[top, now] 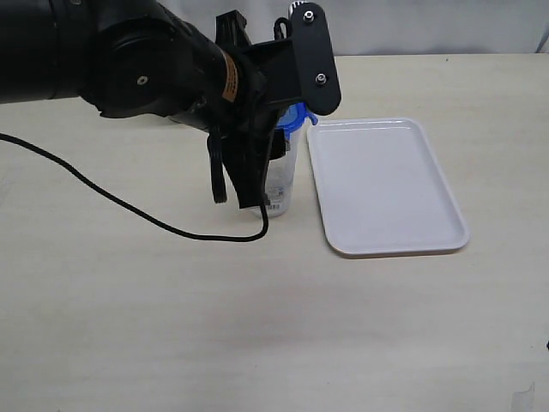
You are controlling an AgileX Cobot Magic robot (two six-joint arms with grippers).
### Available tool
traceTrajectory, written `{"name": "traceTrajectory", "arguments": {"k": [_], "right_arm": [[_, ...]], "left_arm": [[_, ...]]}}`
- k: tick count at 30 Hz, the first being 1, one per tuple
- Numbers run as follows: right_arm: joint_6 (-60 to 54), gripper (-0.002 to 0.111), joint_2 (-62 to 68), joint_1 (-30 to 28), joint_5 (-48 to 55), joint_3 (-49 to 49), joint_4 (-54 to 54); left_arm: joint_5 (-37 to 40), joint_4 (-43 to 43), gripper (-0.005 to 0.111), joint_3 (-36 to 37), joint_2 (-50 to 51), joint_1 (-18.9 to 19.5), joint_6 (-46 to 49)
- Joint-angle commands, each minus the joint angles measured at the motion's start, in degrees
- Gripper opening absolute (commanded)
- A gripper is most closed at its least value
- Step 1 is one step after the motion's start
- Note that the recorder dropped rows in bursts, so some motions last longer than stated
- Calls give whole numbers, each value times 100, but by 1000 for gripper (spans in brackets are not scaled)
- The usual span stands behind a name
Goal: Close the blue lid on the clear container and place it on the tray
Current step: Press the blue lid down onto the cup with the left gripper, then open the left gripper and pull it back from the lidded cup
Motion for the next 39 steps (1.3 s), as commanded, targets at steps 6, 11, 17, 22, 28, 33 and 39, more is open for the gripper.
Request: {"name": "traceTrajectory", "arguments": {"k": [6, 11, 17, 22, 28, 33, 39], "right_arm": [[6, 4, -26, -22, -22, 12, 26], [6, 4, -26, -22, -22, 12, 26], [6, 4, -26, -22, -22, 12, 26], [6, 4, -26, -22, -22, 12, 26], [6, 4, -26, -22, -22, 12, 26], [6, 4, -26, -22, -22, 12, 26], [6, 4, -26, -22, -22, 12, 26]], "left_arm": [[312, -86, 58, -29, 9, -38, -35], [1037, -13, 58, -29, 9, -38, -207], [1584, 1316, 58, -29, -60, -38, -1552], [1944, 2214, 51, -29, -66, 22, -2234], [1322, 1906, 24, -29, -66, 902, -3477], [565, 509, 21, -29, -66, 1834, -3306], [-846, -1865, 21, 253, -144, 2613, -1492]]}}
